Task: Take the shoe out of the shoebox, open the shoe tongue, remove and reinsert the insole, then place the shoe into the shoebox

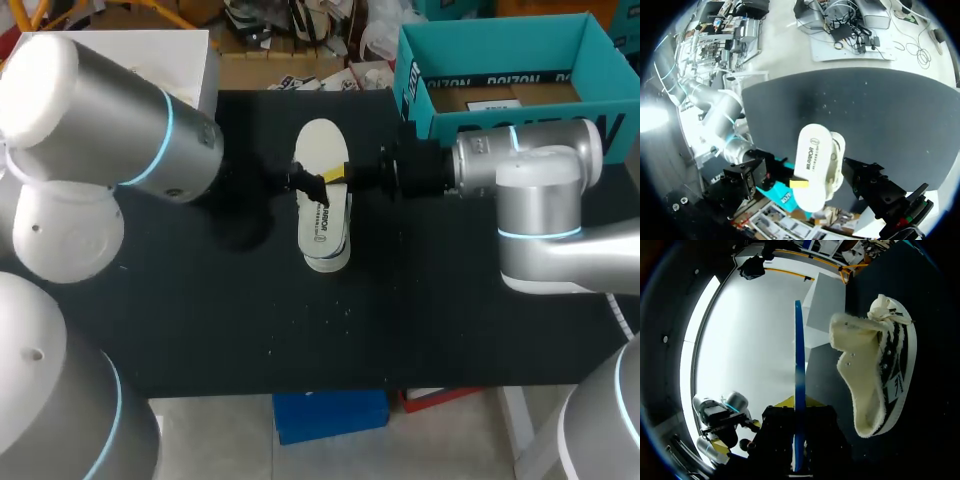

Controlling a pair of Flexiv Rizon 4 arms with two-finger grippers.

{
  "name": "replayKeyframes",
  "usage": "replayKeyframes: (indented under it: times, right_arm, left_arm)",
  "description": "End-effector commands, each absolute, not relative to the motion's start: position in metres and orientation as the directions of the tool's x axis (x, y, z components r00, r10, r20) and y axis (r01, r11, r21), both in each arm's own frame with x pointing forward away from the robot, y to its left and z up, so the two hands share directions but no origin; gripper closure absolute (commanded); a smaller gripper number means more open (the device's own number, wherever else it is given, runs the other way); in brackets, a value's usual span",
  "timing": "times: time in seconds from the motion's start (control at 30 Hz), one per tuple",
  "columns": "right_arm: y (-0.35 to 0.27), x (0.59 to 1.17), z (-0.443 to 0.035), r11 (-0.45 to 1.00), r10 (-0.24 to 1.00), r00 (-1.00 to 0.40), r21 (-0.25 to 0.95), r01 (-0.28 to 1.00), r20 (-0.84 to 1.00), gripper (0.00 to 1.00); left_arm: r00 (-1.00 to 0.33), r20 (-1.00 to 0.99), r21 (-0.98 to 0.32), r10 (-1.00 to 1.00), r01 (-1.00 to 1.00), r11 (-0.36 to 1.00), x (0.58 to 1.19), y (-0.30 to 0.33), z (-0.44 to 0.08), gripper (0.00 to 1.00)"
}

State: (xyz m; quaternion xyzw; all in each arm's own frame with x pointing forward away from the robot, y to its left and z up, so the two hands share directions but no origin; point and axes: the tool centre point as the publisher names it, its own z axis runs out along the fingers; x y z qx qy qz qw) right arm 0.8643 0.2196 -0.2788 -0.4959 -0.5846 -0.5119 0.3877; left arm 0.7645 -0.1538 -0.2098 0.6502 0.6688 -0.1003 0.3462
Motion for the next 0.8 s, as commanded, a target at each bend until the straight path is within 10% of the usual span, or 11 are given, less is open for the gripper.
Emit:
replayKeyframes:
  times: [0.03,0.8]
  right_arm:
    - [0.221,0.864,-0.279,-0.019,0.185,-0.206,0.214,0.977,0.961,1.00]
    - [0.221,0.864,-0.279,-0.019,0.185,-0.206,0.214,0.977,0.961,1.00]
  left_arm:
    - [0.137,-0.966,0.165,0.218,0.979,0.118,0.766,-0.148,-0.217,0.00]
    - [0.150,-0.983,0.164,0.103,0.976,0.146,0.779,-0.138,-0.234,0.00]
